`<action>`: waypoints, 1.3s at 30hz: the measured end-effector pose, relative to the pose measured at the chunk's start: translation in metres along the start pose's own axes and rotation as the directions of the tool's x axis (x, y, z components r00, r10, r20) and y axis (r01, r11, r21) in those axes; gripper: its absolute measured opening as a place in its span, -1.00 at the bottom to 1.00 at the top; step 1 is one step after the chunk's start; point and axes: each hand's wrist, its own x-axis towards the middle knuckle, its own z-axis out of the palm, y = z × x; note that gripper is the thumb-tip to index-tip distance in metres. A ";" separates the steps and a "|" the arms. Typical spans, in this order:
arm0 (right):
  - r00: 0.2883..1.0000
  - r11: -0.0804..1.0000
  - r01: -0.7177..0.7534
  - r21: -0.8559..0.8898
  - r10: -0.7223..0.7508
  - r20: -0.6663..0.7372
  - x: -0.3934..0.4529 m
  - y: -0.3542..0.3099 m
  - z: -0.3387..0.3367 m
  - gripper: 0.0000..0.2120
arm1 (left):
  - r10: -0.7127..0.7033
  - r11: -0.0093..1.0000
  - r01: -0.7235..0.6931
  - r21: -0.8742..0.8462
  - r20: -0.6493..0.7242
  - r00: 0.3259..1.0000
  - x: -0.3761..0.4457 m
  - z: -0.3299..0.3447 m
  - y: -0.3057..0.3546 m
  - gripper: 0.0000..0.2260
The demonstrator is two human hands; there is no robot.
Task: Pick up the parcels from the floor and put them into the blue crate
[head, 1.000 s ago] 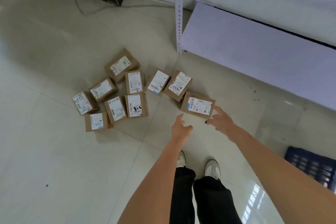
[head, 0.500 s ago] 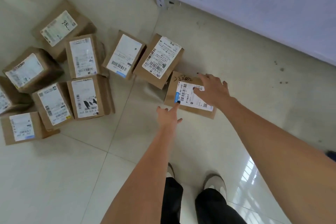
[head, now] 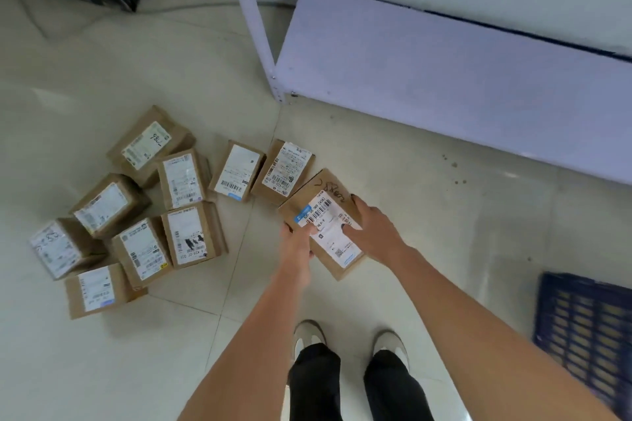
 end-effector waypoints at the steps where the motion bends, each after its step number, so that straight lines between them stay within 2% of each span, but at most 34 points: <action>1: 1.000 1.000 0.003 0.025 -0.002 -0.025 -0.022 -0.006 -0.012 -0.35 | 0.023 0.999 -0.024 0.036 0.013 1.000 -0.023 -0.002 0.010 -0.78; 8: 0.976 0.981 -0.033 0.191 0.072 -0.205 -0.210 -0.036 -0.100 -0.35 | 0.146 0.952 -0.193 0.238 0.202 0.968 -0.202 0.002 0.058 -0.64; 14: 0.943 0.912 0.004 0.411 0.134 -0.305 -0.365 -0.014 -0.140 -0.36 | 0.227 0.845 -0.370 0.386 0.368 0.902 -0.337 0.015 0.046 -0.44; 18: 0.919 0.887 -0.005 0.462 0.186 -0.347 -0.452 0.033 -0.145 -0.36 | 0.248 0.809 -0.440 0.391 0.451 0.857 -0.425 0.032 0.007 -0.36; 24: 0.893 0.795 0.079 0.602 0.212 -0.396 -0.578 0.128 -0.145 -0.40 | 0.359 0.713 -0.602 0.361 0.549 0.755 -0.548 0.064 -0.093 -0.39; 30: 0.857 0.760 0.102 0.642 0.260 -0.444 -0.682 0.219 -0.160 -0.40 | 0.409 0.650 -0.699 0.298 0.639 0.652 -0.661 0.106 -0.178 -0.43; 34: 0.847 0.722 0.116 0.682 0.286 -0.448 -0.722 0.261 -0.191 -0.40 | 0.388 0.653 -0.708 0.270 0.684 0.618 -0.708 0.147 -0.207 -0.43; 39: 0.836 0.665 0.128 0.736 0.327 -0.440 -0.722 0.323 -0.239 -0.33 | 0.344 0.646 -0.715 0.269 0.734 0.586 -0.730 0.213 -0.232 -0.43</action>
